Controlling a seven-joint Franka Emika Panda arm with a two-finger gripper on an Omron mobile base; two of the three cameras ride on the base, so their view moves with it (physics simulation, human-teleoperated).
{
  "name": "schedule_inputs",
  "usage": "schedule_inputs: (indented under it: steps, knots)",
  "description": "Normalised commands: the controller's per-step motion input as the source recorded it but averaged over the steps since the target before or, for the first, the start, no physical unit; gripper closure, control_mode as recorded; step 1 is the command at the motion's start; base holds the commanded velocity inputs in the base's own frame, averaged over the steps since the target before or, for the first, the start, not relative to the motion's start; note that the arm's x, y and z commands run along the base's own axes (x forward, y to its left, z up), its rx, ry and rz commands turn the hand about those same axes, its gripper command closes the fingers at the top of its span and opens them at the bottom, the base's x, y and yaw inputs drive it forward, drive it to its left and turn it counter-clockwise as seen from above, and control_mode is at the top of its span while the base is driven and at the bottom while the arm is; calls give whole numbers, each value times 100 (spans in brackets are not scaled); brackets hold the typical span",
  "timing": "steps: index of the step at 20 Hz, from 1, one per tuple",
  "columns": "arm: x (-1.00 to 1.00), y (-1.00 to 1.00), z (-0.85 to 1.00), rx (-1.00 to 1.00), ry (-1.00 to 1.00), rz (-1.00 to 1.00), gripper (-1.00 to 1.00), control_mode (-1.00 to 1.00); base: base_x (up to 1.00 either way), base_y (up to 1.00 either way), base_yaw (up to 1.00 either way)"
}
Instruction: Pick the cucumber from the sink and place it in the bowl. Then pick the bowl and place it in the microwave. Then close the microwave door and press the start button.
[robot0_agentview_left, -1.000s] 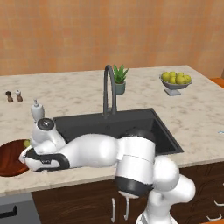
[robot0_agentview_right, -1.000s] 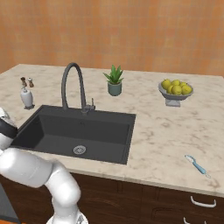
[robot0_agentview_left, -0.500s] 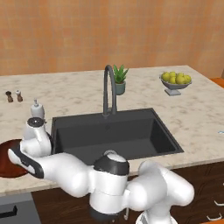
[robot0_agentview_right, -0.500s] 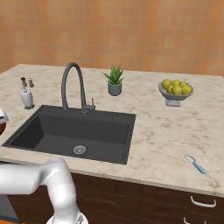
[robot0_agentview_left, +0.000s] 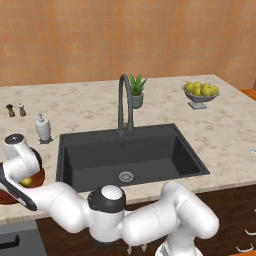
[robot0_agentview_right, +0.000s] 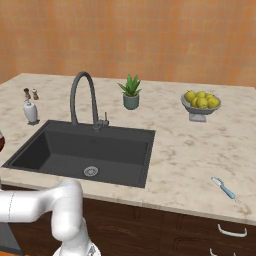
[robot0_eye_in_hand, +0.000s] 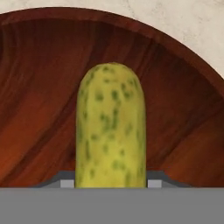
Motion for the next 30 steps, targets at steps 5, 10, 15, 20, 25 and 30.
schedule_inputs:
  steps: [5,10,15,20,25,30]
  knots:
    - [-30,2,0,-1,-18,0,-100,-100,0,0,0]
    - [-50,-51,-1,20,-10,-10,-100,-100,0,0,0]
    - [-18,-100,0,54,0,-30,-100,-100,0,0,0]
    - [-28,-99,0,56,0,-25,-100,-100,0,0,0]
    - [10,-61,16,47,17,-14,-100,-100,0,0,0]
    - [64,10,0,8,43,-1,-100,-100,0,0,0]
